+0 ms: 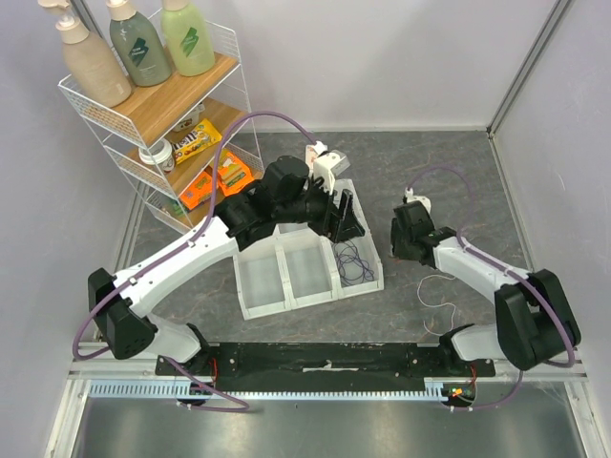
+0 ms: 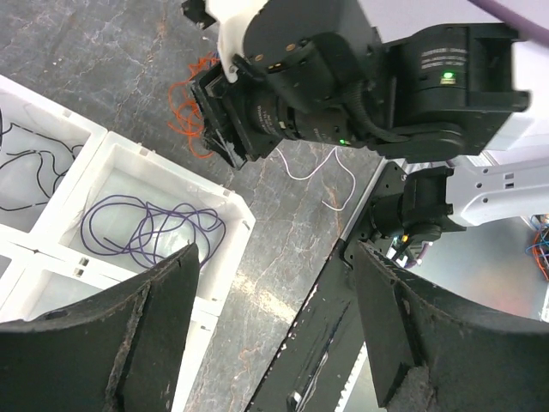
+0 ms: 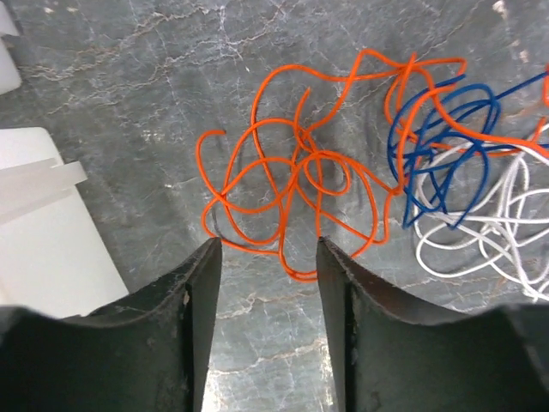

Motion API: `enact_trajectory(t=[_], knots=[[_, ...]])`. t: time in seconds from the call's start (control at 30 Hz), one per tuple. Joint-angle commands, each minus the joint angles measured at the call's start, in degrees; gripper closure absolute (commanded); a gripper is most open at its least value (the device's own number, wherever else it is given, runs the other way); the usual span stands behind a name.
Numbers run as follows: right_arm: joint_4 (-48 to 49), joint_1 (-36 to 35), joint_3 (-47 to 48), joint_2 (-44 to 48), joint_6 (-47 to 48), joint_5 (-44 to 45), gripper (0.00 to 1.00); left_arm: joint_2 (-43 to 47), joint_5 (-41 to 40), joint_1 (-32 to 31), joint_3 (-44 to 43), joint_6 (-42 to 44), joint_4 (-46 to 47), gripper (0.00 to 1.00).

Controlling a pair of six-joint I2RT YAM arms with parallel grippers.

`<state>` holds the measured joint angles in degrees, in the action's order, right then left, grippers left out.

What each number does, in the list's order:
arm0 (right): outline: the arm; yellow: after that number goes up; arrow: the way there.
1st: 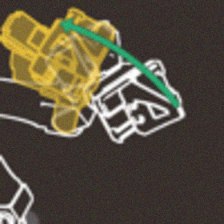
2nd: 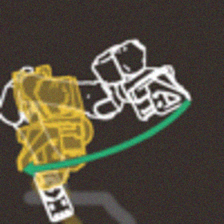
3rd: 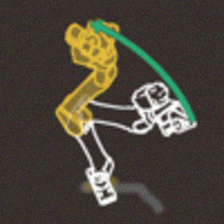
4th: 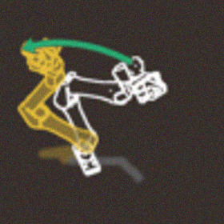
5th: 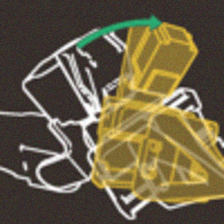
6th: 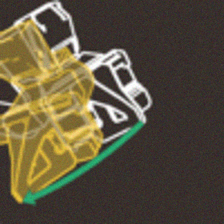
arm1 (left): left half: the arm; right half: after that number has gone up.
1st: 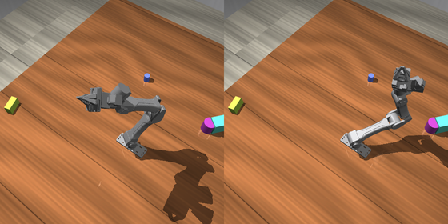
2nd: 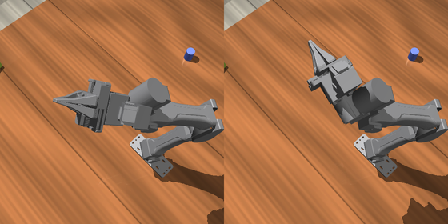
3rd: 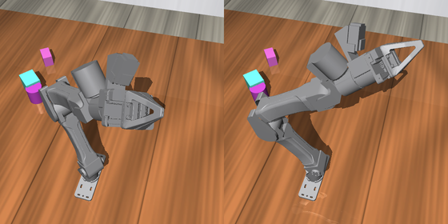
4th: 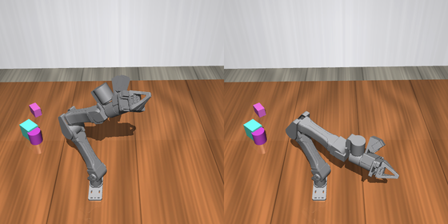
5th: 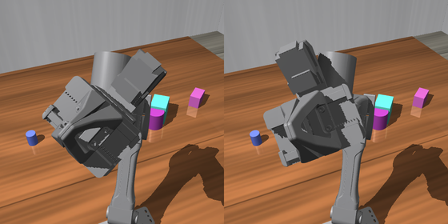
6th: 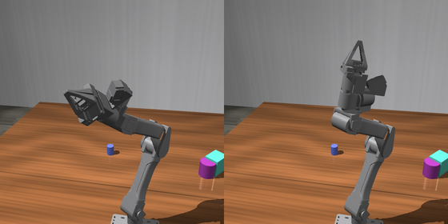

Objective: Untangle the cables

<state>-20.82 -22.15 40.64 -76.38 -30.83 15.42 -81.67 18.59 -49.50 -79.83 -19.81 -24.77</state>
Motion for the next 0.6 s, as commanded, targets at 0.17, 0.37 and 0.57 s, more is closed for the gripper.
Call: enact_trajectory(t=[0.17,0.37,0.57], knots=[[-0.87,0.27,0.92,6.65,1.21,4.33,0.93,1.51,0.13,-0.95,0.11,2.32,0.69,0.23],[-8.36,0.18,9.79,25.37,3.32,8.49,1.0,0.72,-2.33,-1.22,-0.32,3.38,-0.45,0.23],[-6.88,0.18,11.92,36.91,2.79,1.31,1.0,3.18,3.9,-1.74,2.39,2.85,4.72,0.21]])
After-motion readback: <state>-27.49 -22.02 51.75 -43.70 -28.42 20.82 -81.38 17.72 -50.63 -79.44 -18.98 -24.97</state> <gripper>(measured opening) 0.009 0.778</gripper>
